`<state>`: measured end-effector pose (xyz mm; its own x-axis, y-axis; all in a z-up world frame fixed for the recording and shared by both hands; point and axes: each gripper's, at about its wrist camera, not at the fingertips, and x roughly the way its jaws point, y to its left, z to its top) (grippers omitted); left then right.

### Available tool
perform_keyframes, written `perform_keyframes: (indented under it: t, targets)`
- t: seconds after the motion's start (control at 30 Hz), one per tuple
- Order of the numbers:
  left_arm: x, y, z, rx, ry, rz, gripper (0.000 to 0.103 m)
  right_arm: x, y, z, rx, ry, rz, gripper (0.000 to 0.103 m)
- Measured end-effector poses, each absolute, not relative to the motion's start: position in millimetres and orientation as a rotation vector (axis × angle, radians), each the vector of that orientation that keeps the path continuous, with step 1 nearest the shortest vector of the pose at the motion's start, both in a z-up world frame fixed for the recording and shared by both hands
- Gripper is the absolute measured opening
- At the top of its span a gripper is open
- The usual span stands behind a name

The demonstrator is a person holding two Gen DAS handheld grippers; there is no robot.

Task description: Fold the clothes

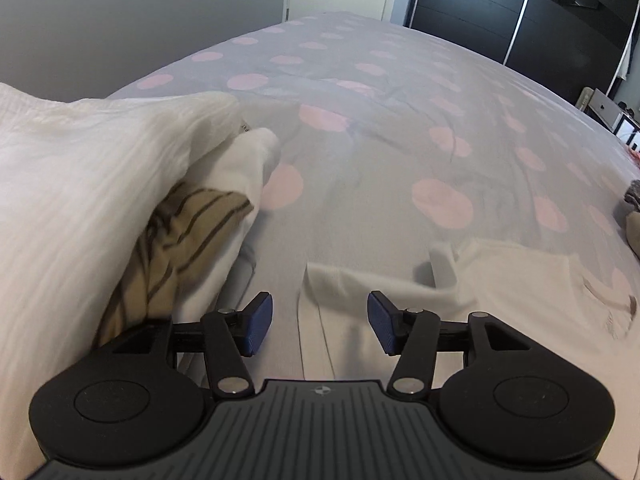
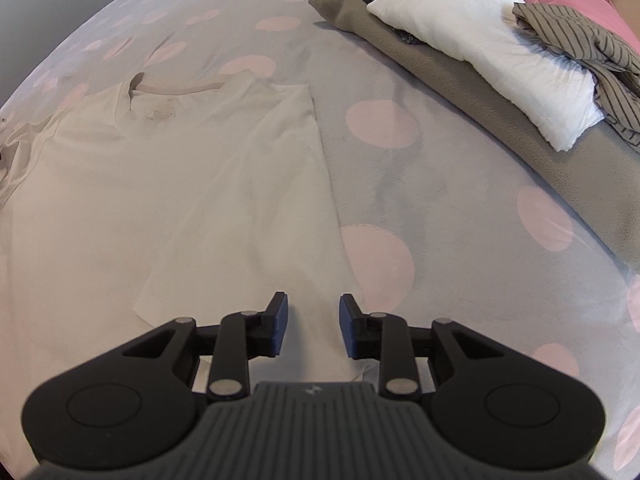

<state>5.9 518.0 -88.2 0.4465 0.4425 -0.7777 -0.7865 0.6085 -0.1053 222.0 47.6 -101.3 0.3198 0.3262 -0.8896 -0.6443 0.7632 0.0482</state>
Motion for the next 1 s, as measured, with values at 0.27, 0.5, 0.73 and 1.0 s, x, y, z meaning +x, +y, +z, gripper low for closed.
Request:
perform_keyframes:
  t: [0.27, 0.5, 0.73, 1.0]
  targets:
    - [29, 517, -108, -0.367, 0.813, 0.818, 0.048, 231, 60, -111, -0.349, 1.087, 0.65, 0.032]
    - [18, 526, -105, -0.425, 0.789, 0.807, 0.0, 233, 62, -112, -0.351, 1.086, 0.649, 0.032]
    - [17, 523, -88, -0.366, 0.828, 0.919, 0.0, 232, 60, -111, -0.348, 1.081, 0.645, 0.033]
    - [6, 514, -60, -0.42, 0.756, 0.842, 0.0, 229, 58, -108, -0.354, 1.068, 0.651, 0.034]
